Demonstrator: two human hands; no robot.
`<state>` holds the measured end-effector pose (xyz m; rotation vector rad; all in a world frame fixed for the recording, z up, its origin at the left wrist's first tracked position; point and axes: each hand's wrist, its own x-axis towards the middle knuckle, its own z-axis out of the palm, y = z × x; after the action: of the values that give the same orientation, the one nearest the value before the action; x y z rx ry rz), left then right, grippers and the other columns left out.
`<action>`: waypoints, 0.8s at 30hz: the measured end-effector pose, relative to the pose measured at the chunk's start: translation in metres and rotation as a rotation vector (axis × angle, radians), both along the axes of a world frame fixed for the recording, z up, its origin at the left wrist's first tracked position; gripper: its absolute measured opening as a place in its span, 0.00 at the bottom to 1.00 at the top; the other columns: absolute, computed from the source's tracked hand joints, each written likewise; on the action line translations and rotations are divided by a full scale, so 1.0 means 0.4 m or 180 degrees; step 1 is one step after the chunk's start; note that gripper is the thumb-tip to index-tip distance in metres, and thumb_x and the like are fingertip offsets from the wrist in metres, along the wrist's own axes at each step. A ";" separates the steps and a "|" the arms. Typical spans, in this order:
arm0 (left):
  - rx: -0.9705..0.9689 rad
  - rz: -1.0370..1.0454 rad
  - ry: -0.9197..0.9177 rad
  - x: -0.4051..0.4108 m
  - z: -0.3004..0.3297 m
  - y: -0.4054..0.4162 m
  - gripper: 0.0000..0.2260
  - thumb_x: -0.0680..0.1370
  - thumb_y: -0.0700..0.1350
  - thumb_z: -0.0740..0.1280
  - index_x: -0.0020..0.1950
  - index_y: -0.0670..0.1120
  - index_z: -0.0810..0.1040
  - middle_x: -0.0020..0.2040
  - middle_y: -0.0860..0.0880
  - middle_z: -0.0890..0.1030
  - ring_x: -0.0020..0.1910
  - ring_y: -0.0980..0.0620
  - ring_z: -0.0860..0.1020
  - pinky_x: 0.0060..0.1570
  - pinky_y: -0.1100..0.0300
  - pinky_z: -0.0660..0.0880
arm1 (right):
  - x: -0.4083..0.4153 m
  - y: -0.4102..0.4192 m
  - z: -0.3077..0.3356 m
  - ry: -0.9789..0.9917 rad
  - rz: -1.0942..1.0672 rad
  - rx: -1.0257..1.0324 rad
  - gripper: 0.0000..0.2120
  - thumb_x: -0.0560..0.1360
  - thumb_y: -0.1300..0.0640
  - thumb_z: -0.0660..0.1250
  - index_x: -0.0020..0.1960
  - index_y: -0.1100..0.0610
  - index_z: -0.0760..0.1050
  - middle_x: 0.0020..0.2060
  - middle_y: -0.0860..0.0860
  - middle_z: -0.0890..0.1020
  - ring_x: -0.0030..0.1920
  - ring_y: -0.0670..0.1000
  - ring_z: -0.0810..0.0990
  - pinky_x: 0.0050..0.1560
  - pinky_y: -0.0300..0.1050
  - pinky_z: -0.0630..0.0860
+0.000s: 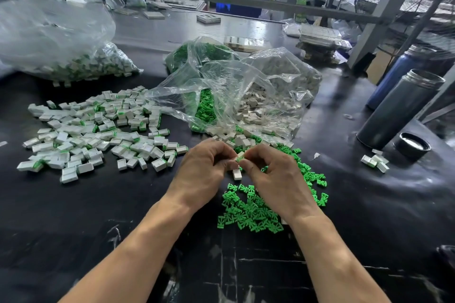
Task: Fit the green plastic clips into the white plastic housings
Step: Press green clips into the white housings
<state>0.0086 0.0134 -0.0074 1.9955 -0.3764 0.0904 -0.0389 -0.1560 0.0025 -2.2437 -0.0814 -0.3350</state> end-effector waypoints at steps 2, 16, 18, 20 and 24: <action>-0.0009 -0.0068 -0.0055 0.000 0.003 0.000 0.08 0.75 0.38 0.76 0.45 0.51 0.84 0.43 0.60 0.81 0.46 0.58 0.81 0.51 0.61 0.77 | 0.001 -0.002 -0.003 -0.0053 -0.0028 0.0064 0.03 0.79 0.55 0.74 0.46 0.48 0.81 0.37 0.44 0.82 0.40 0.43 0.80 0.39 0.33 0.75; -0.0364 -0.0173 0.0291 -0.005 0.023 0.008 0.07 0.71 0.34 0.78 0.42 0.46 0.88 0.40 0.55 0.84 0.43 0.52 0.83 0.49 0.55 0.81 | -0.009 0.020 -0.001 0.0066 -0.0068 0.0364 0.06 0.78 0.61 0.74 0.43 0.53 0.83 0.35 0.48 0.83 0.33 0.42 0.78 0.33 0.35 0.74; -0.0236 -0.0214 0.0173 -0.002 0.025 0.009 0.08 0.71 0.34 0.78 0.42 0.47 0.88 0.40 0.55 0.84 0.43 0.54 0.83 0.50 0.60 0.79 | -0.010 0.020 0.003 0.0021 -0.0076 0.0169 0.05 0.77 0.61 0.74 0.43 0.54 0.83 0.36 0.47 0.83 0.36 0.44 0.79 0.36 0.37 0.75; -0.0185 -0.0269 0.0131 -0.003 0.027 0.011 0.09 0.70 0.33 0.78 0.42 0.47 0.88 0.40 0.55 0.83 0.43 0.55 0.83 0.49 0.62 0.78 | -0.013 0.022 0.007 -0.0007 -0.0049 0.0088 0.05 0.78 0.63 0.74 0.43 0.55 0.83 0.36 0.48 0.83 0.35 0.43 0.79 0.34 0.34 0.74; -0.0131 -0.0324 0.0151 -0.003 0.026 0.014 0.10 0.70 0.32 0.79 0.41 0.47 0.88 0.40 0.54 0.83 0.42 0.55 0.83 0.49 0.61 0.78 | -0.018 0.026 0.010 0.0094 0.0073 0.0375 0.08 0.78 0.67 0.72 0.42 0.57 0.83 0.36 0.50 0.82 0.31 0.39 0.79 0.29 0.27 0.72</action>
<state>0.0075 0.0191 0.0029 1.9311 -0.4414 -0.0134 -0.0462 -0.1457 0.0064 -2.1287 -0.0700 -0.2868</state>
